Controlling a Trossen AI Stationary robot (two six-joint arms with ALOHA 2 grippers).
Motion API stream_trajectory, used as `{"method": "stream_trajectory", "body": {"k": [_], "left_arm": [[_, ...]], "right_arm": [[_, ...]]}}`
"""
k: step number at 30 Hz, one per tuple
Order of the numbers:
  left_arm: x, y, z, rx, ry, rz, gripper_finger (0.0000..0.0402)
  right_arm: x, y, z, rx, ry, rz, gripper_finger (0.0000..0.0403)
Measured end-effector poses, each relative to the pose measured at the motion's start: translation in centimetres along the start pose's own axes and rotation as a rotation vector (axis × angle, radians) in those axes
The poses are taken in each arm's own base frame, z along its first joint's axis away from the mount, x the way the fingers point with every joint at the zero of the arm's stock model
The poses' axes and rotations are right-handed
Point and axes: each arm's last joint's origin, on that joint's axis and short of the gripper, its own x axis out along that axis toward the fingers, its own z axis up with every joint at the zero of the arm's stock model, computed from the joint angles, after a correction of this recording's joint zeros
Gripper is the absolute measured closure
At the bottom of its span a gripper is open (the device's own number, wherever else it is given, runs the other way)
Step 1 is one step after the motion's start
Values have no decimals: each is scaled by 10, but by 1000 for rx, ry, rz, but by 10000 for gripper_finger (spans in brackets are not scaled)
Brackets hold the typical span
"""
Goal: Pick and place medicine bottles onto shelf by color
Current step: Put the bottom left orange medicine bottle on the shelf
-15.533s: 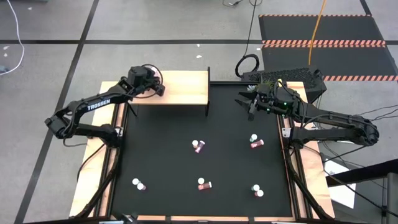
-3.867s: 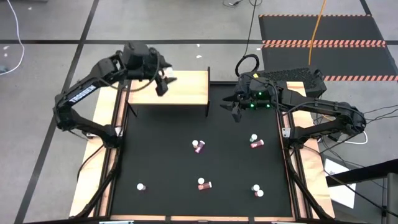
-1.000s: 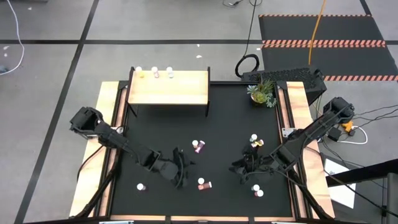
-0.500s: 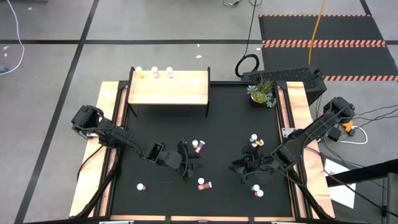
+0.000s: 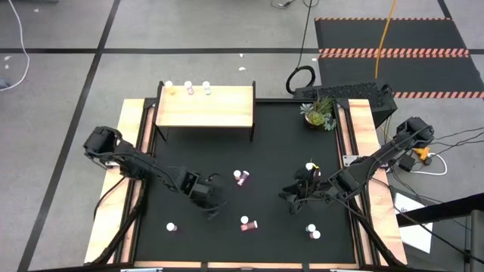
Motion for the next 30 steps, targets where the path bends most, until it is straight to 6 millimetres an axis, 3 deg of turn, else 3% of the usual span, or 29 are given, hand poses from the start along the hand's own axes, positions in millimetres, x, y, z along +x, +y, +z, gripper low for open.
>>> {"method": "stream_trajectory", "body": {"k": [5, 13, 30], "left_arm": [[-9, -3, -26, 3, 73, 71, 183], [-18, -11, -49, -7, -46, 157, 183], [-19, -23, -38, 72, -194, 55, 183]], "right_arm": [[0, -2, 6, -10, -13, -9, 245], [-1, -3, 8, -9, -17, -13, 245], [-1, -9, 5, 58, 13, -63, 245]]}}
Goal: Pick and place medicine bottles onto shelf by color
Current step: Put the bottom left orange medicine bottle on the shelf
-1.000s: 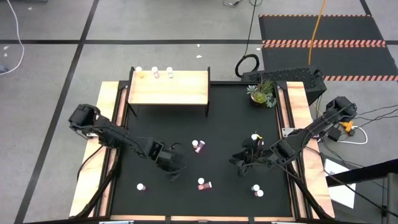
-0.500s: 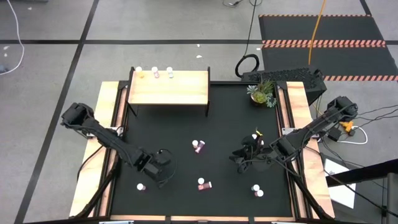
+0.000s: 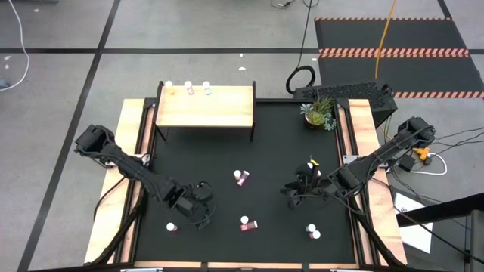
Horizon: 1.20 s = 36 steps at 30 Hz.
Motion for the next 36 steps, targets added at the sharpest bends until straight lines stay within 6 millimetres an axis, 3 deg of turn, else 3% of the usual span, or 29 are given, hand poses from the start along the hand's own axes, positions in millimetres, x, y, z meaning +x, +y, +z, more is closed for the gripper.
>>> {"method": "stream_trajectory", "body": {"k": [8, 16, 26, 36], "left_arm": [[0, -1, 3, -13, -27, -10, 183], [-2, -14, 13, 155, -187, -100, 183], [-8, -32, 24, 454, -385, -210, 183], [17, -43, 21, 542, -455, -214, 183]], "right_arm": [[-8, -32, -13, 185, 211, -314, 245], [-14, -17, -22, 107, 292, -153, 245], [-13, -8, -22, 98, 224, -58, 245], [-13, -7, -21, 99, 222, -55, 245]]}}
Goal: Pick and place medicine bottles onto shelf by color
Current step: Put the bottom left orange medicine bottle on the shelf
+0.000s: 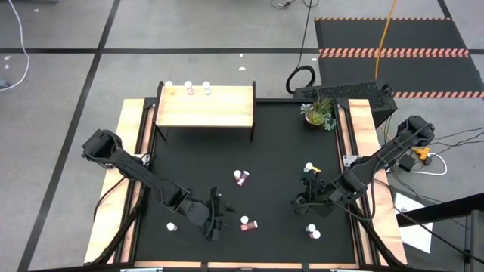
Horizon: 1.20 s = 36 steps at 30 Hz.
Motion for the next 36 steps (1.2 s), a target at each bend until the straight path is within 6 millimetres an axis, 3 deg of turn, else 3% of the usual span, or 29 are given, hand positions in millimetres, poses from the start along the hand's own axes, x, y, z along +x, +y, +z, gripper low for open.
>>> {"method": "stream_trajectory", "body": {"k": [6, 28, 36], "left_arm": [[11, -4, -4, -11, -39, -23, 183], [18, -9, -6, 101, -85, -27, 183], [15, 23, -6, -277, -46, 244, 183]], "right_arm": [[1, 0, 3, -10, -8, -6, 245], [2, -1, 6, -45, 16, -12, 245], [2, -1, 6, -29, 18, -9, 245]]}}
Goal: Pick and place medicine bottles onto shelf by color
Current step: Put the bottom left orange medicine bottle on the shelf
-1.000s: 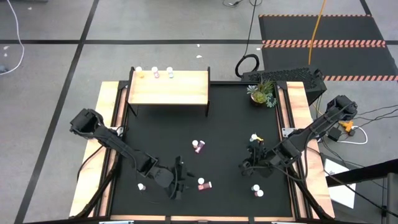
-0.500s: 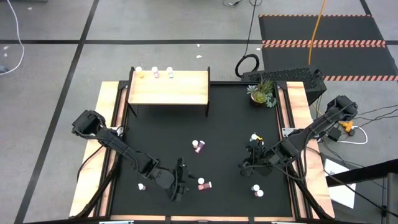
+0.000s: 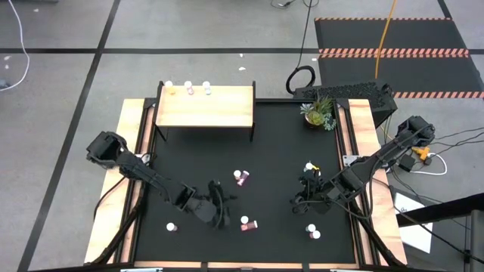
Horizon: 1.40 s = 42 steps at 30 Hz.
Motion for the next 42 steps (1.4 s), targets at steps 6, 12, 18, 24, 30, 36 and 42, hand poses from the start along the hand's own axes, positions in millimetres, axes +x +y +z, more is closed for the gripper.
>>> {"method": "stream_trajectory", "body": {"k": [6, 12, 18, 24, 30, 36, 42], "left_arm": [[-16, 23, 31, 49, -18, 64, 183], [-29, 53, 72, 63, -109, 104, 183], [-22, 85, 92, -105, -49, 24, 183], [-11, 80, 104, -110, -133, -145, 183], [-1, 64, 118, -58, -98, -154, 183], [-11, 46, 123, 130, -30, -152, 183], [-8, 21, 102, 342, -12, -239, 183]], "right_arm": [[0, 0, 0, -9, 0, -2, 245], [0, -1, 3, 16, -8, -5, 245], [-26, -11, 16, 142, -121, 8, 245], [-64, -39, 29, 232, -232, -9, 245], [-80, -75, 28, 409, -93, -270, 245], [-71, -67, 27, 350, -38, -259, 245], [-56, -48, 26, 193, -41, -164, 245]]}}
